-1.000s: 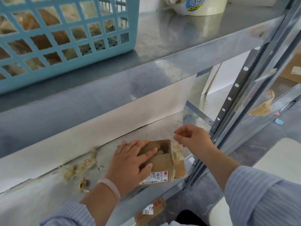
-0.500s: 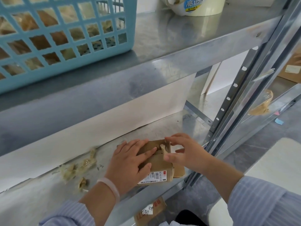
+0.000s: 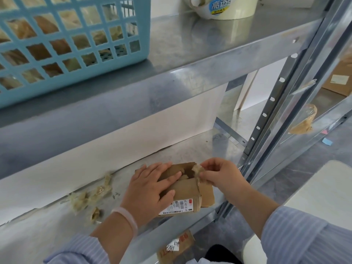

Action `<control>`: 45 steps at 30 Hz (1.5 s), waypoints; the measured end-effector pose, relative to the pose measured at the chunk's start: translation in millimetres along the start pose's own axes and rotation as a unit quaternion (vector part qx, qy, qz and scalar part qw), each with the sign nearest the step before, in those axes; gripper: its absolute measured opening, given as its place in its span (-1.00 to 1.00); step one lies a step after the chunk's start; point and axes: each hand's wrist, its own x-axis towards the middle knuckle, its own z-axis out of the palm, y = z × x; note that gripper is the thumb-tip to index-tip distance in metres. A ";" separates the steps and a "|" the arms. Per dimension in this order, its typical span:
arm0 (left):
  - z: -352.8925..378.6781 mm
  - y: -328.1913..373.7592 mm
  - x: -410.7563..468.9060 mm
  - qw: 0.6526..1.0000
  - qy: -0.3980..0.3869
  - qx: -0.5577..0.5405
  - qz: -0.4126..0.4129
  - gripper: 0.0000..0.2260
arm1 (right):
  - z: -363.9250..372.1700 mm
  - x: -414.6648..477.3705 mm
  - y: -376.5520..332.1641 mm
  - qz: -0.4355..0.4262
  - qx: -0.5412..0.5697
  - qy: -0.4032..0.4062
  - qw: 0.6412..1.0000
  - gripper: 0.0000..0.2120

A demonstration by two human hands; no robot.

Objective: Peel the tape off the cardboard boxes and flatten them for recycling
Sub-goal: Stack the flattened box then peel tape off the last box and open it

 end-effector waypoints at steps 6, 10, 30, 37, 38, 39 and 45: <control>0.4 -0.8 -0.6 1.000 -0.001 0.000 0.003 -0.55 | -6.6 6.3 22.5 0.056 0.022 0.058 0.997 -0.71; -0.7 0.3 -0.4 1.000 0.001 -0.002 0.002 -0.55 | -13.7 2.9 33.7 0.002 -0.118 0.129 0.985 -0.83; -1.3 1.0 -0.4 1.000 0.010 -0.009 0.001 -0.51 | -7.3 20.9 7.3 -0.031 -0.100 0.138 0.985 -0.87; -1.7 -3.1 -3.2 0.982 0.121 -0.129 -0.069 -0.43 | -11.9 55.8 -21.3 -0.077 -0.154 0.107 0.979 -0.69; -1.4 -3.5 -5.4 0.975 0.159 -0.124 -0.092 -0.47 | -8.4 53.7 -22.4 -0.088 -0.189 0.088 0.974 -0.69; -1.0 -4.2 -8.2 0.967 0.201 -0.110 -0.115 -0.51 | -4.5 48.5 -21.7 -0.097 -0.213 0.076 0.969 -0.72; 4.9 -18.2 -31.0 0.884 0.241 -0.253 -0.310 -0.86 | 16.3 3.3 5.1 -0.095 -0.231 0.039 0.967 -0.92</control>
